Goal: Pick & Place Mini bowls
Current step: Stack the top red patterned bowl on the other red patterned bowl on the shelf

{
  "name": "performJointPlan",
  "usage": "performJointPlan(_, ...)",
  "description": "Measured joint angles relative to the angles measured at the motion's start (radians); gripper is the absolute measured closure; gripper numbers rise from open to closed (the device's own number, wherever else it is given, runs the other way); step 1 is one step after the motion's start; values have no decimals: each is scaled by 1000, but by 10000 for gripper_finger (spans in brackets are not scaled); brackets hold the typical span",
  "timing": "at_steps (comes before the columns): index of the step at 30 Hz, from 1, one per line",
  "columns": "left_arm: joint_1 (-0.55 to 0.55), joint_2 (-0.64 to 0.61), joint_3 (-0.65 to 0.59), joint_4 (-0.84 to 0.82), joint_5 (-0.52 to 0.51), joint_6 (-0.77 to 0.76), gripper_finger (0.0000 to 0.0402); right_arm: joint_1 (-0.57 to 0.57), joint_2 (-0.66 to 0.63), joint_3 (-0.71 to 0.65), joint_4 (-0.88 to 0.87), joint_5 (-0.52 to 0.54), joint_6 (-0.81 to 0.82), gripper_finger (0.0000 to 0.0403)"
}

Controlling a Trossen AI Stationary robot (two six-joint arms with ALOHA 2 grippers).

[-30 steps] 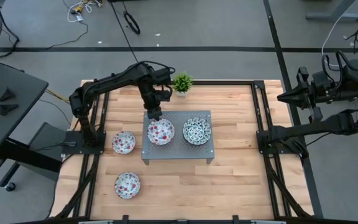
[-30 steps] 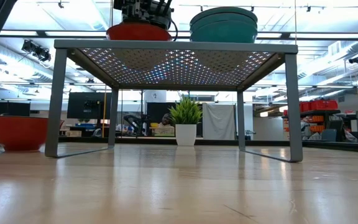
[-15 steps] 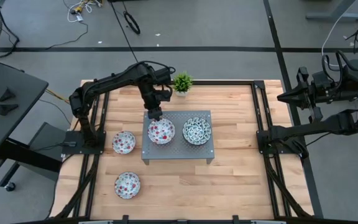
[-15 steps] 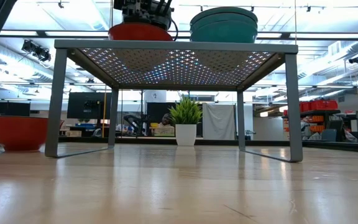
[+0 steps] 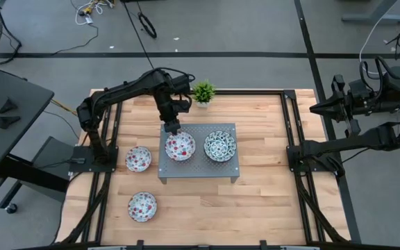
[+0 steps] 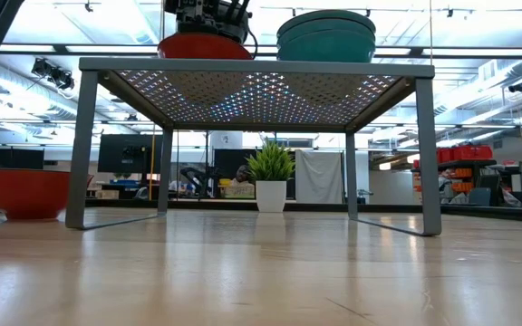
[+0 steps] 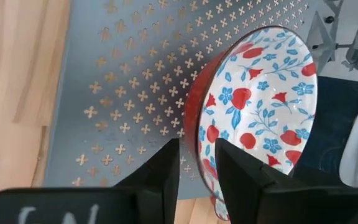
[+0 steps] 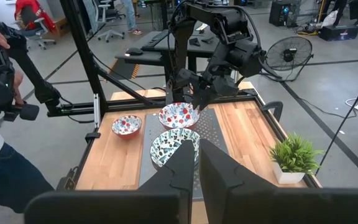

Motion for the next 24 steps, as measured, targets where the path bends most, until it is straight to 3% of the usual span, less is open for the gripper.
performJointPlan(12,26,-41,20,-74,-3,-1,293,0,0,0,0,0,0,373)
performJointPlan(24,3,-143,21,-96,-82,-58,293,0,0,0,0,0,0,373)
